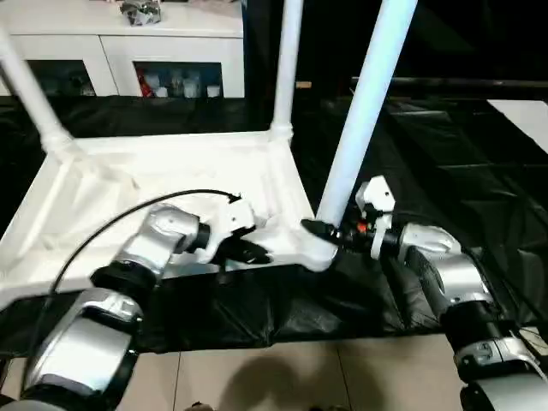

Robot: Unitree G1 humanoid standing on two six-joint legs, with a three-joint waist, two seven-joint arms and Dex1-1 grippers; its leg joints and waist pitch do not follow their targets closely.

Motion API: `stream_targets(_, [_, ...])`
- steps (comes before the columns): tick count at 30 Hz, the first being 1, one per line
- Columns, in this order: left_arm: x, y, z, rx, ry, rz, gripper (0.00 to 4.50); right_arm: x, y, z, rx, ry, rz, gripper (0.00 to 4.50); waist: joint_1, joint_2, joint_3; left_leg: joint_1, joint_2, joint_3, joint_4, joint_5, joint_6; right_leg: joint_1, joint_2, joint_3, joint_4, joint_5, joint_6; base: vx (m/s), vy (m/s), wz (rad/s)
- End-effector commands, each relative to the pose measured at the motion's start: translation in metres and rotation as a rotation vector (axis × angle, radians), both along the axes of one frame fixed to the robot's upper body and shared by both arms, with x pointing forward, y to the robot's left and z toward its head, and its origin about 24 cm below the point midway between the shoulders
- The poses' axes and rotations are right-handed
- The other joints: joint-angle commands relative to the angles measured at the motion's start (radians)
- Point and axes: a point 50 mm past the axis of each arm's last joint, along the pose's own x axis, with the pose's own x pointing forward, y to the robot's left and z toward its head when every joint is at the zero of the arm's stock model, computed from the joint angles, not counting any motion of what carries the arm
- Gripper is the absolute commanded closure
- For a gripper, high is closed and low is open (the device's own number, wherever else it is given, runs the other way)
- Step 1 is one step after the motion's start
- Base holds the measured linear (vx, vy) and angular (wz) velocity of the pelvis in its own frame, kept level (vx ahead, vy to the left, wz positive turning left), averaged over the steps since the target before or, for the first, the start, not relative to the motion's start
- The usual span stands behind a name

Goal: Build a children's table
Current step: Insert table leg to table base

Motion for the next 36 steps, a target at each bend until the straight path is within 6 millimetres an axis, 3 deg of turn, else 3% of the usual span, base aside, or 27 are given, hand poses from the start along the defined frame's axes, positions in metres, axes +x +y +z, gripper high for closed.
stream_targets(1, [0.002,-0.007,0.021,-0.054,-0.054,-0.111,4.50,-0.019,0.000,-0.036,-0.074,0.162,0.059,2.62,0.006,0.010,-0.073,0.005,0.017,0.008,-0.083,-0.344,0.039,0.051,-0.049,0.042,-0.065,-0.378,-0.197,0.000,0.000,0.00])
stream_targets(4, [0.003,-0.001,0.024,-0.038,-0.039,-0.121,4.50,-0.025,0.004,-0.039,-0.068,0.164,0.108,2.62,0.012,0.011,-0.071,0.008,0.018,0.013,-0.084,-0.335,0.040,0.052,-0.048,0.044,-0.062,-0.349,-0.217,0.000,0.000,0.00])
stream_targets(8, [0.004,0.002,0.025,-0.032,-0.037,-0.124,4.50,-0.030,0.007,-0.042,-0.078,0.158,0.136,2.62,0.017,0.016,-0.068,0.013,0.019,0.011,-0.087,-0.364,0.024,0.049,-0.051,0.044,-0.066,-0.394,-0.206,0.000,0.000,0.00])
stream_targets(13, [0.002,0.003,0.027,-0.042,-0.004,-0.157,4.50,-0.036,0.010,-0.044,-0.080,0.166,0.188,2.62,0.020,0.015,-0.066,0.016,0.020,0.010,-0.089,-0.395,0.013,0.048,-0.050,0.046,-0.070,-0.423,-0.196,0.000,0.000,0.00])
stream_targets(17, [0.003,0.003,0.026,-0.012,-0.006,-0.142,4.50,-0.032,0.011,-0.043,-0.080,0.160,0.174,2.62,0.020,0.014,-0.065,0.017,0.020,0.010,-0.090,-0.396,0.010,0.048,-0.051,0.046,-0.067,-0.414,-0.202,0.000,0.000,0.00])
stream_targets(18, [0.007,0.000,0.025,-0.015,-0.028,-0.100,4.50,-0.024,0.010,-0.041,-0.068,0.143,0.093,2.62,0.018,0.012,-0.064,0.018,0.020,0.011,-0.089,-0.401,0.009,0.045,-0.052,0.047,-0.069,-0.432,-0.200,0.000,0.000,0.00])
stream_targets(19, [0.008,-0.001,0.026,-0.016,-0.040,-0.079,4.50,-0.022,0.010,-0.040,-0.058,0.143,0.071,2.62,0.015,0.006,-0.060,0.018,0.018,0.010,-0.090,-0.416,0.006,0.043,-0.053,0.045,-0.075,-0.473,-0.188,0.000,0.000,0.00])
stream_targets(20, [0.012,-0.003,0.026,-0.019,-0.062,-0.034,4.50,-0.017,0.010,-0.039,-0.049,0.140,0.022,2.62,0.014,0.007,-0.059,0.020,0.017,0.010,-0.088,-0.424,0.004,0.041,-0.053,0.044,-0.076,-0.496,-0.182,0.000,0.000,0.00])
stream_targets(22, [0.016,-0.005,0.026,-0.022,-0.093,0.025,4.50,-0.009,0.009,-0.038,-0.058,0.116,-0.061,2.62,0.007,0.006,-0.052,0.032,0.009,0.005,-0.082,-0.464,-0.008,0.032,-0.055,0.032,-0.096,-0.636,-0.125,0.000,0.000,0.00])
stream_targets(23, [0.020,-0.008,0.027,-0.034,-0.114,0.078,4.50,-0.004,0.008,-0.037,-0.048,0.110,-0.109,2.62,0.005,0.001,-0.052,0.032,0.008,0.005,-0.080,-0.465,-0.010,0.031,-0.056,0.030,-0.102,-0.663,-0.110,0.000,0.000,0.00])
stream_targets(24, [0.024,-0.013,0.029,-0.054,-0.135,0.144,4.50,0.003,0.006,-0.037,-0.054,0.093,-0.195,2.62,0.004,0.003,-0.051,0.036,0.006,0.002,-0.076,-0.470,-0.012,0.029,-0.059,0.024,-0.109,-0.706,-0.086,0.000,0.000,0.00])
stream_targets(25, [0.025,-0.014,0.030,-0.058,-0.142,0.159,4.50,0.005,0.006,-0.037,-0.055,0.088,-0.217,2.62,0.000,0.000,-0.051,0.034,0.004,0.001,-0.075,-0.469,-0.012,0.029,-0.058,0.020,-0.112,-0.716,-0.077,0.000,0.000,0.00])
stream_targets(27, [0.029,-0.019,0.032,-0.061,-0.179,0.219,4.50,0.011,0.005,-0.036,-0.038,0.081,-0.287,2.62,-0.013,0.007,-0.053,0.032,0.006,-0.006,-0.078,-0.495,-0.008,0.034,-0.055,0.006,-0.120,-0.703,-0.061,0.000,0.000,0.00])
stream_targets(29, [0.034,-0.026,0.035,-0.078,-0.205,0.297,4.50,0.017,0.005,-0.035,-0.045,0.078,-0.379,2.62,-0.021,0.009,-0.058,0.019,0.012,-0.011,-0.086,-0.489,-0.003,0.047,-0.057,0.006,-0.112,-0.641,-0.076,0.000,0.000,0.00])
stream_targets(31, [0.038,-0.035,0.038,-0.107,-0.229,0.387,4.50,0.023,0.006,-0.036,-0.029,0.090,-0.461,2.62,-0.021,0.007,-0.061,0.023,0.013,-0.005,-0.085,-0.471,0.001,0.039,-0.059,0.015,-0.106,-0.583,-0.110,0.000,0.000,0.00])
stream_targets(33, [0.038,-0.045,0.040,-0.138,-0.235,0.429,4.50,0.026,0.009,-0.039,-0.016,0.126,-0.515,2.62,-0.018,0.003,-0.062,0.021,0.010,-0.001,-0.084,-0.443,0.012,0.040,-0.056,0.018,-0.103,-0.555,-0.130,0.000,0.000,0.00])
stream_targets(36, [0.033,-0.056,0.039,-0.153,-0.227,0.399,4.50,0.027,0.014,-0.045,-0.038,0.167,-0.535,2.62,-0.012,0.005,-0.068,0.012,0.014,0.006,-0.087,-0.377,0.025,0.044,-0.054,0.032,-0.086,-0.432,-0.175,0.000,0.000,0.00])
